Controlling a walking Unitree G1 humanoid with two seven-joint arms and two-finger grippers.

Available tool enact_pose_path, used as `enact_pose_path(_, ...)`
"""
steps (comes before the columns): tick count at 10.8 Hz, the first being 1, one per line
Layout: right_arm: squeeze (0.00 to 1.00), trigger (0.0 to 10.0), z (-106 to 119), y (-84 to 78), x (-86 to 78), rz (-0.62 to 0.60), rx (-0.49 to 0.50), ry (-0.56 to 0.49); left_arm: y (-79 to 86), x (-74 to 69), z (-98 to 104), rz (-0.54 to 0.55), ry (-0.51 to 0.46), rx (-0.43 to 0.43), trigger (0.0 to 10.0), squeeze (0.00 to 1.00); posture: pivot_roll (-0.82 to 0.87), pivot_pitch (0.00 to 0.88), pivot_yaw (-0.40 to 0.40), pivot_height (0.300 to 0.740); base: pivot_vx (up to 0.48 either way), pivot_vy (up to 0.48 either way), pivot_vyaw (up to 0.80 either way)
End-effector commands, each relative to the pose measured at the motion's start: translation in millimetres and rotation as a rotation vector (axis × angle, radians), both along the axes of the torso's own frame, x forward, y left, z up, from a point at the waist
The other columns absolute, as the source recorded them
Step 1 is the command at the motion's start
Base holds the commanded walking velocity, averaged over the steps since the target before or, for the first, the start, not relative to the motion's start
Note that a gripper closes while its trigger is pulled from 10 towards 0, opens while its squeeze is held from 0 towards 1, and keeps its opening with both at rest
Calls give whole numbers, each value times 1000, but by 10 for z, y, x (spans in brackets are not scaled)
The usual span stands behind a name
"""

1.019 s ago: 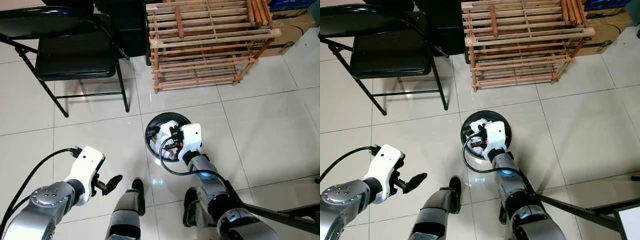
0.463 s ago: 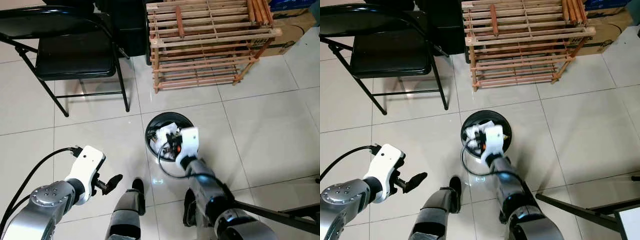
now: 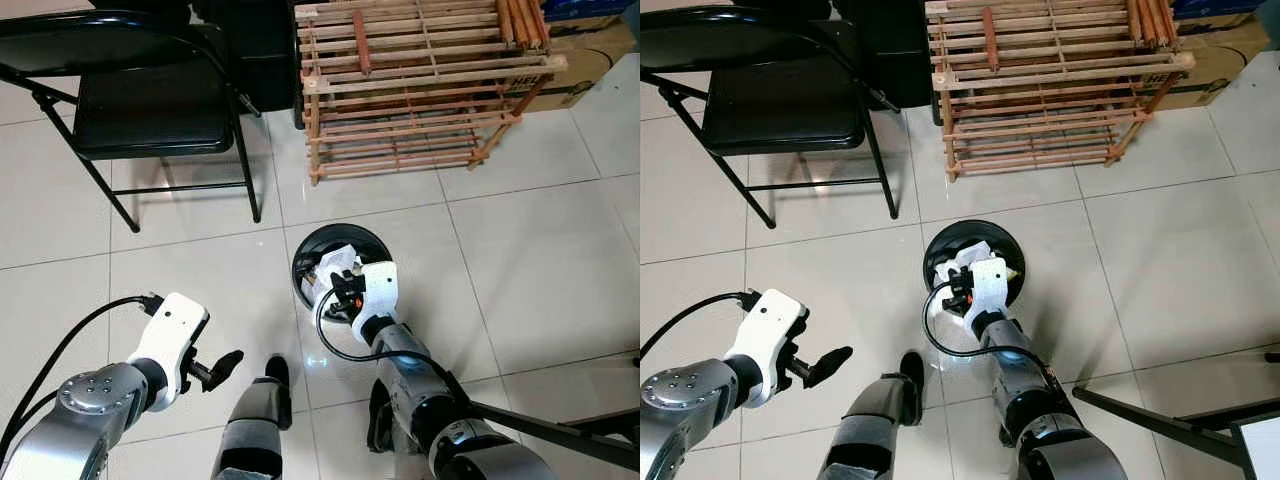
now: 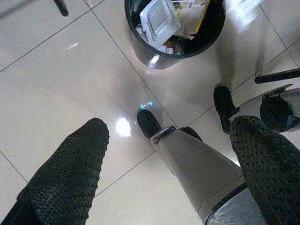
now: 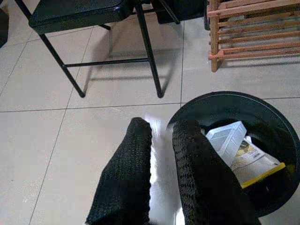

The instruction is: Picking trash to rubbish bin

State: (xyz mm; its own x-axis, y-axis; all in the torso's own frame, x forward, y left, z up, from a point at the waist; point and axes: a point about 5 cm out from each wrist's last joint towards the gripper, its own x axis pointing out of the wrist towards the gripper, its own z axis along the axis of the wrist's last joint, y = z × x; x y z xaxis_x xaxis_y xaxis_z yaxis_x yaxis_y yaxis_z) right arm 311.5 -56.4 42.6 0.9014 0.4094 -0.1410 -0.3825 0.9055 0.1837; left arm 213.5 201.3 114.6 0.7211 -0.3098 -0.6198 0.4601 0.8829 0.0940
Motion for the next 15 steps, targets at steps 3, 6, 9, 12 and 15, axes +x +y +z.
enact_pose_path(3, 1000, 10000, -111, 83, -119, 7, 21, 40, -23, -68, -60, -18, 39, -7, 10000, 0, 446, 471, 27, 740, 0, 0, 0)
enact_pose_path(6, 1000, 10000, -127, 49, -133, 3, 21, 35, -26, -69, -64, -19, 40, -4, 10000, 0, 443, 472, 27, 740, 0, 0, 0)
enact_pose_path(9, 1000, 10000, 29, 8, -74, 4, 16, -88, -110, 34, -83, -31, 18, -21, 10000, 0, 417, 435, 18, 740, 0, 0, 0)
enact_pose_path(12, 1000, 10000, 417, -149, 74, -17, 27, -293, -302, 226, -124, -54, -33, -50, 10000, 0, 360, 367, -9, 740, 0, 0, 0)
enact_pose_path(15, 1000, 10000, 1072, -400, 102, -69, -32, -561, -700, 663, 70, -83, -316, -96, 10000, 0, 272, 256, -44, 740, 0, 0, 0)
